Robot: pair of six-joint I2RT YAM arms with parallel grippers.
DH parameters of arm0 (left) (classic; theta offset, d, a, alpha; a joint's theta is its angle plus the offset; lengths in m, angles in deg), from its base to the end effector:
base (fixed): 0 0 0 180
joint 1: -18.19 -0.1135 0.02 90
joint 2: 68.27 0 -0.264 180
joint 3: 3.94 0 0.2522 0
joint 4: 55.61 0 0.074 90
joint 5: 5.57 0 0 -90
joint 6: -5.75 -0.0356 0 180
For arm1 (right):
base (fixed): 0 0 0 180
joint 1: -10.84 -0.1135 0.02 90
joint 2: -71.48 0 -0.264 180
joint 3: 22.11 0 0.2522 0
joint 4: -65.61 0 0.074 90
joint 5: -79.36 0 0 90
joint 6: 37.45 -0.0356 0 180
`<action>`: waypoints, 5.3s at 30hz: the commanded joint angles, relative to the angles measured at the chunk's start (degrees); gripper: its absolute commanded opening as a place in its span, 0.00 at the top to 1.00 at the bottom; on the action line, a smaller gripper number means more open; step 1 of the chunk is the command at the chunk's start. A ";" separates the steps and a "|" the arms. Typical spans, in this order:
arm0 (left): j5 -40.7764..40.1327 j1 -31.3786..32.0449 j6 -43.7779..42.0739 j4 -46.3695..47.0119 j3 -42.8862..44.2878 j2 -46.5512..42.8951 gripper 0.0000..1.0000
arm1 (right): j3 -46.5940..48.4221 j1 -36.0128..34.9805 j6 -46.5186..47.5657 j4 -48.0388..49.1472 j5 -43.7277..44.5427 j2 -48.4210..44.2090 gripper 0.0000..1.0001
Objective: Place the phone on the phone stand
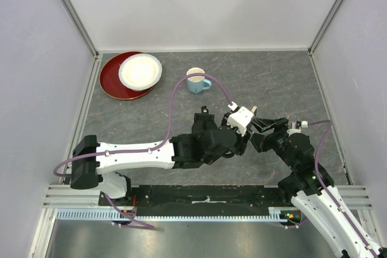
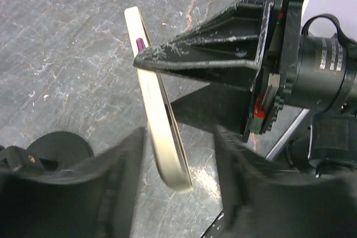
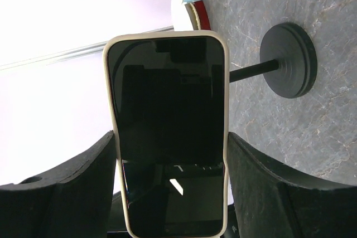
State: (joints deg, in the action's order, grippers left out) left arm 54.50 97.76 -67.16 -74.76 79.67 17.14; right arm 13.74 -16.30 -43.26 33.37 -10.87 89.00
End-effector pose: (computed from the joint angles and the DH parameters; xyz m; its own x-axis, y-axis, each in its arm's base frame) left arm 0.0806 -0.3399 0.3312 -0.2876 0.1553 -0.9451 0.7150 0.6913 -0.1039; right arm 0.1014 0.0521 0.2459 -0.4356 0.8946 0.0992 0.2594 0.0192 0.9656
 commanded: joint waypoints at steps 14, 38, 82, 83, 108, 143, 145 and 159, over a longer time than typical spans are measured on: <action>2.60 -1.25 0.40 0.65 -3.03 -7.78 0.98 | 7.53 0.15 23.80 8.87 -6.35 4.00 0.25; 32.74 -12.59 -11.27 -32.03 -0.18 -39.98 0.98 | 34.06 -0.81 86.66 -3.93 -48.71 30.10 0.02; 13.08 -16.82 2.86 -15.19 3.74 -36.17 0.25 | 22.30 -31.49 63.92 34.91 -5.43 29.33 1.00; 9.49 -16.82 3.74 -13.61 2.33 -37.32 0.25 | 21.43 -31.49 62.60 35.70 -3.05 28.81 1.00; 20.87 -24.11 38.63 -14.94 -39.01 -47.16 0.16 | 13.16 -29.64 57.49 1.95 9.90 21.86 0.37; 24.74 -23.41 50.95 66.62 -73.71 -5.62 0.40 | 12.37 -29.73 61.01 3.45 9.81 9.55 0.28; 25.10 -23.15 52.00 74.96 -74.58 1.12 0.43 | 12.45 -29.64 61.09 3.54 9.64 9.46 0.27; 21.85 -17.61 46.48 100.58 -72.21 14.54 0.93 | 12.02 -29.73 61.53 1.78 8.67 9.11 0.27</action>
State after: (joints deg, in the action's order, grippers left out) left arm 80.53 78.81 -13.42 14.66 13.99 36.98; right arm 25.08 -46.00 17.66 34.66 -1.58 97.83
